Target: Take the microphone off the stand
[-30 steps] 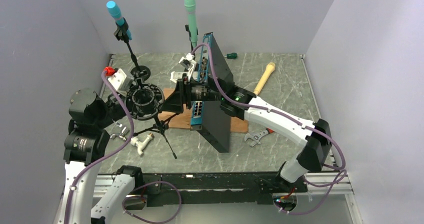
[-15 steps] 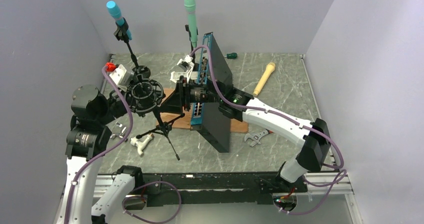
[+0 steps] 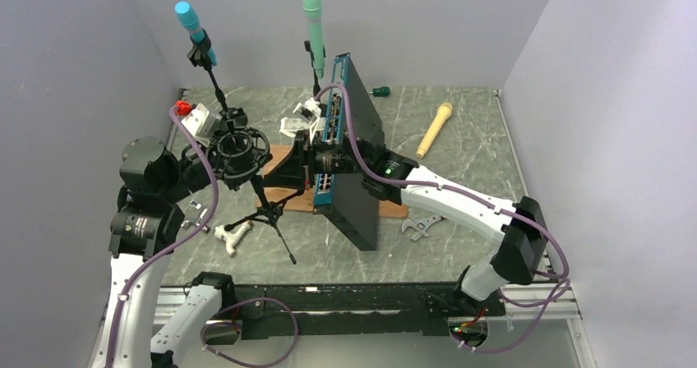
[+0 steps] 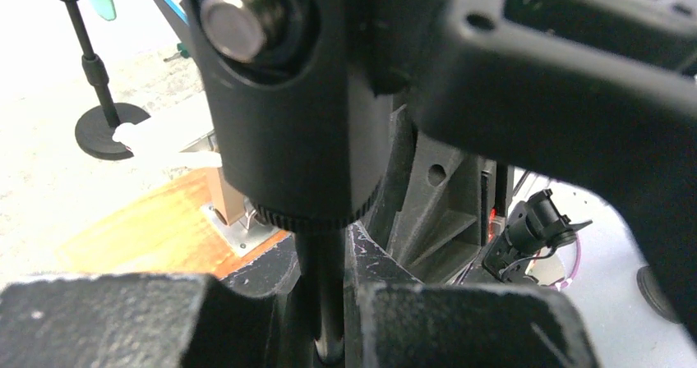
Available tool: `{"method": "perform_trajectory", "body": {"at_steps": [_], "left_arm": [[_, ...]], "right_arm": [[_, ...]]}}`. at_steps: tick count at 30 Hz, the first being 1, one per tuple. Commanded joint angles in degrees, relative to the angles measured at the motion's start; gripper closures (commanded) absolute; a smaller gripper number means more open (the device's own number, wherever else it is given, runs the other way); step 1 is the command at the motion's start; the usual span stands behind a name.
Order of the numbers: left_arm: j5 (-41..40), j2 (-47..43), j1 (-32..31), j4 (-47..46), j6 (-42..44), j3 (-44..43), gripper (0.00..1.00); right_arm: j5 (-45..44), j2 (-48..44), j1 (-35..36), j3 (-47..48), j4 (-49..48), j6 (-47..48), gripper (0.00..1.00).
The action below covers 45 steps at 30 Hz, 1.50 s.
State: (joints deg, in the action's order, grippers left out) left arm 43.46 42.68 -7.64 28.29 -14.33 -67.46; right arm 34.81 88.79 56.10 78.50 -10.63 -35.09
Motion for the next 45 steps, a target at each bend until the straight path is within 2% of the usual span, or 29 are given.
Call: {"method": "perform_trajectory", "body": {"at_steps": [1, 3, 7, 10, 13, 19, 23, 26, 28, 32, 34, 36, 38, 40, 45], "left_arm": [[0.60, 0.60, 0.04, -3.80, -5.17, -3.77, 1.00], [0.89, 1.34, 0.01, -2.71, -6.41, -4.78, 1.00], [0.88, 1.74, 0.08, -0.22, -7.03, -6.29, 1.00], [0.12, 1.78, 0.08, 2.52, -5.82, -7.39, 1.00], [-1.28, 1.64, 0.15, 5.63, -3.40, -9.08, 1.00], [-1.24, 0.94, 0.17, 5.44, -2.24, -9.16, 1.00], [-2.24, 1.39, 0.17, 7.10, -0.95, -10.06, 1.00], [-3.38, 1.18, 0.17, 7.05, -0.71, -9.91, 1.00], [-3.52, 1.21, 0.17, 6.99, -0.66, -9.86, 1.00], [-4.83, 1.11, 0.17, 6.83, -0.60, -9.67, 1.00], [-6.05, 0.35, 0.17, 5.96, -0.78, -8.82, 1.00], [-7.48, -0.18, 0.17, 5.35, -0.96, -8.34, 1.00], [-9.23, -0.73, 0.17, 5.05, -1.22, -8.22, 1.00], [-10.87, -1.55, 0.17, 4.08, -1.68, -7.60, 1.00], [-16.48, -5.30, 0.17, -0.85, -3.19, -4.20, 1.00]], "right_arm": [[-0.59, -3.26, 2.04, -3.98, -7.11, 10.61, 1.00], [-3.38, -5.28, 4.43, -6.87, -10.17, 20.85, 1.00], [-20.40, -3.96, 12.57, -4.32, -4.07, 46.90, 1.00], [-23.01, -0.05, 14.40, 2.48, 1.35, 58.92, 1.00], [-28.35, 1.42, 17.79, 4.44, 2.52, 71.56, 1.00], [-38.53, 3.33, 21.20, 4.64, -1.01, 89.14, 1.00], [-48.75, 5.89, 23.78, 2.76, -8.91, 100.12, 1.00], [-52.36, 6.85, 24.84, 0.95, -14.84, 105.13, 1.00], [-53.10, 6.68, 24.97, -0.92, -18.33, 106.79, 1.00], [-53.96, 5.63, 24.96, -2.30, -21.03, 104.54, 0.78], [-53.57, 3.98, 24.82, -2.57, -19.08, 99.84, 0.60], [-53.44, 1.69, 24.56, -4.37, -19.13, 96.01, 0.33], [-52.68, -1.14, 24.38, -6.52, -18.22, 89.05, 0.20], [-51.00, -3.20, 24.17, -7.97, -16.34, 81.00, 0.15], [-47.69, -5.85, 23.45, -8.07, -13.06, 56.62, 0.11]]}}
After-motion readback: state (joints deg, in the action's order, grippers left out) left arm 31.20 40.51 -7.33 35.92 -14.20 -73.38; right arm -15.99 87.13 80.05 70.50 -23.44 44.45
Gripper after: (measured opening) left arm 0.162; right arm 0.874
